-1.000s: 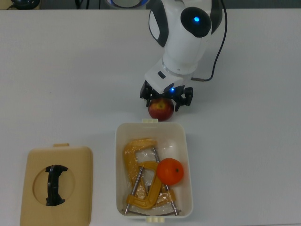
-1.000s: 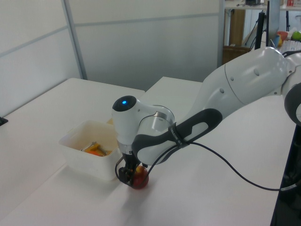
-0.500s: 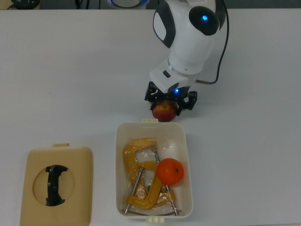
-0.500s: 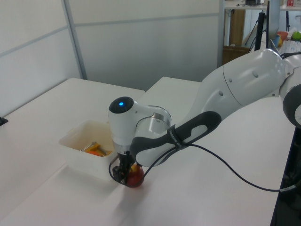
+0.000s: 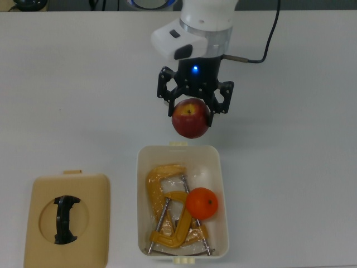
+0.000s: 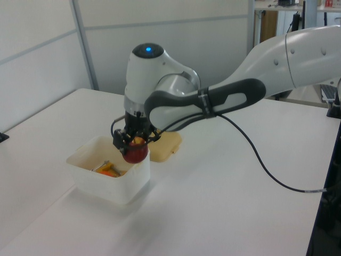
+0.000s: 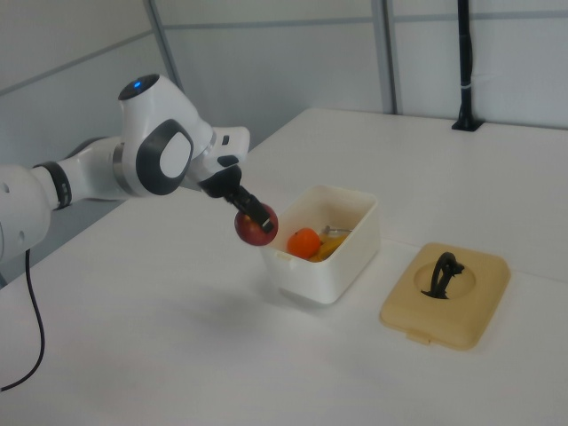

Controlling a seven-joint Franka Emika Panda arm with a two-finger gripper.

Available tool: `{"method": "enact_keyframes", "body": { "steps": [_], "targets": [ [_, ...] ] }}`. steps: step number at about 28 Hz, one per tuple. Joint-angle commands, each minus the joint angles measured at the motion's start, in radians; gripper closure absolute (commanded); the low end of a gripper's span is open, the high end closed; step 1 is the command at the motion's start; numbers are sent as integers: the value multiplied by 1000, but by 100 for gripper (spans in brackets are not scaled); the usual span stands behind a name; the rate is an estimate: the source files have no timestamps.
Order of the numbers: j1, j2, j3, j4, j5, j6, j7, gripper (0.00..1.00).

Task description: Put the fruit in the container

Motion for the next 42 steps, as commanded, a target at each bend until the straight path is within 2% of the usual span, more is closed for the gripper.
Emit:
{"method": "enact_keyframes", "body": {
  "steps": [1,2,6,8,10,11,12,13,19,24,27,28,31,33,38,42],
  "targets": [
    [-11,22,-19,31,50,-4,48,100],
    [-11,39,-33,36,50,31,91,100],
    [-11,100,-45,59,37,137,178,100],
    [-11,140,-45,83,-5,155,228,100],
    [-11,155,-48,95,-22,156,258,100],
    [-11,162,-51,95,-23,156,272,95],
    [-11,166,-51,95,-25,158,286,27],
    [-11,168,-51,95,-26,156,292,0],
    [-11,165,-51,95,-28,150,298,0],
    [-11,133,-53,95,-20,109,216,0],
    [-14,105,-53,95,-6,11,102,0],
    [-26,85,-50,95,15,-72,5,0],
    [-37,61,-54,97,105,-176,-145,0],
    [-37,45,-56,108,145,-233,-229,0],
    [-37,11,-73,109,153,-401,-380,0],
    [-38,-10,-103,109,153,-505,-493,0]
  ]
}}
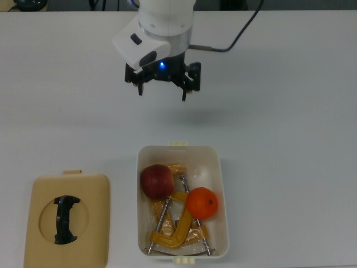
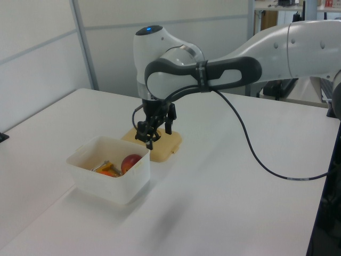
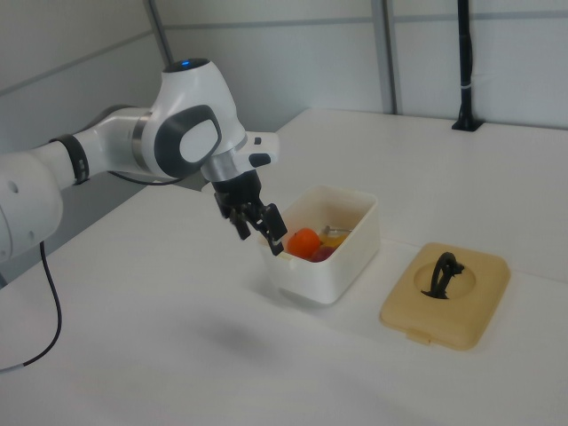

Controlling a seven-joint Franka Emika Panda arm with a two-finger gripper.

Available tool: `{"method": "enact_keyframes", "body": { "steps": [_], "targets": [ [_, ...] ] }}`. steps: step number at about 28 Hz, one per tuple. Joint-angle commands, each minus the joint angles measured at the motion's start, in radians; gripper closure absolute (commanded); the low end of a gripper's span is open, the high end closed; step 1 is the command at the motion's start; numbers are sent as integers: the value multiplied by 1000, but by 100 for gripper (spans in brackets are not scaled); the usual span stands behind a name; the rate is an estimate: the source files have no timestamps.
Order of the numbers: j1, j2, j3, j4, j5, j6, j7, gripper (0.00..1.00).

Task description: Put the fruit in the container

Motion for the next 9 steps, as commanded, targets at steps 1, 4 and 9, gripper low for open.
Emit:
{"method": "enact_keyframes", "body": {
  "steps": [1,4,9],
  "targets": [
    [5,-32,-43,-5,25,-111,-140,0],
    [3,-45,-55,-8,23,-119,-153,0],
    [-26,-48,-55,-8,20,-119,-183,0]
  ]
}}
